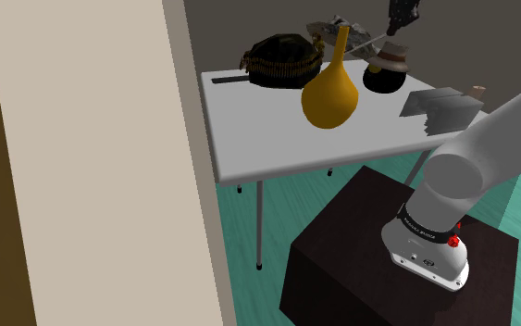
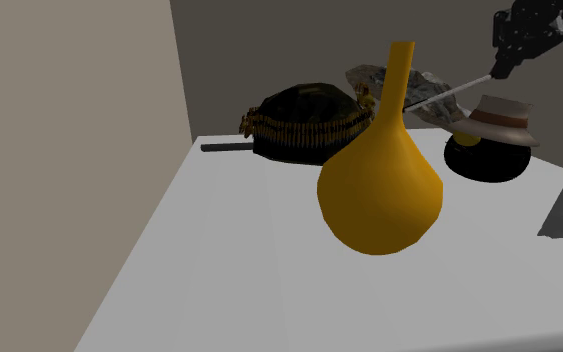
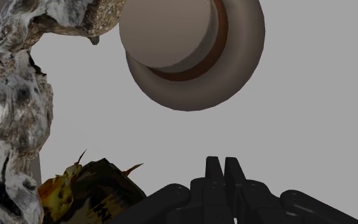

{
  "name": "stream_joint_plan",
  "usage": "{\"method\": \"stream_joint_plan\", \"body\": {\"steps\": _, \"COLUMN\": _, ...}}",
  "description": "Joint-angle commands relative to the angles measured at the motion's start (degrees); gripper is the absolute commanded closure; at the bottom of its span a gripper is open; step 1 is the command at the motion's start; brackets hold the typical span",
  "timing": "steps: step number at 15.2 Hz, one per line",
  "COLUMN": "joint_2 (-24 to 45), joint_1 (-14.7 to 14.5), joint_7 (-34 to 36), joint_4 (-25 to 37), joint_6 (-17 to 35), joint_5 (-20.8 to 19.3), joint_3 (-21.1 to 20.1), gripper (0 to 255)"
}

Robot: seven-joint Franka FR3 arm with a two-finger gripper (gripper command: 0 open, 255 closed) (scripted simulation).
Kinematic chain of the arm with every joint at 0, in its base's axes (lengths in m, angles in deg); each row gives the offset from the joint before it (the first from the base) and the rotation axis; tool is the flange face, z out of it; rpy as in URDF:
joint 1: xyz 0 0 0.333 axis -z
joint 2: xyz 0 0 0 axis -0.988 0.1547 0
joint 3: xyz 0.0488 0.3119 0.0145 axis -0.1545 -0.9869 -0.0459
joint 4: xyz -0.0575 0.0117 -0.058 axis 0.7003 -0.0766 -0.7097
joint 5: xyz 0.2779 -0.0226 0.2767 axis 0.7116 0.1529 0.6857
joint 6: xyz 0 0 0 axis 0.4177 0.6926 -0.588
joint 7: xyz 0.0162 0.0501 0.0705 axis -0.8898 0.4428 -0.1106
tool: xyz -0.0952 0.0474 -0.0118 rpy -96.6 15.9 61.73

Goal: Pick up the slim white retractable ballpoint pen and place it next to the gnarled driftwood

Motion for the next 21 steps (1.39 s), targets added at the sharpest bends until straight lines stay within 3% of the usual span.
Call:
{"method": "stream_joint_plan", "body": {"steps": 1, "joint_2": -0.2, "joint_1": 0.2, "joint_7": 0.0, "joint_4": -1.8, "joint_6": 1.6, "joint_5": -0.2, "joint_3": 0.2, "gripper": 255}}
{"method": "stream_joint_plan", "body": {"steps": 21, "joint_2": 1.4, "joint_1": 0.7, "joint_7": 0.1, "joint_4": -15.8, "joint_6": 17.2, "joint_5": -1.0, "joint_3": 2.5, "gripper": 255}}
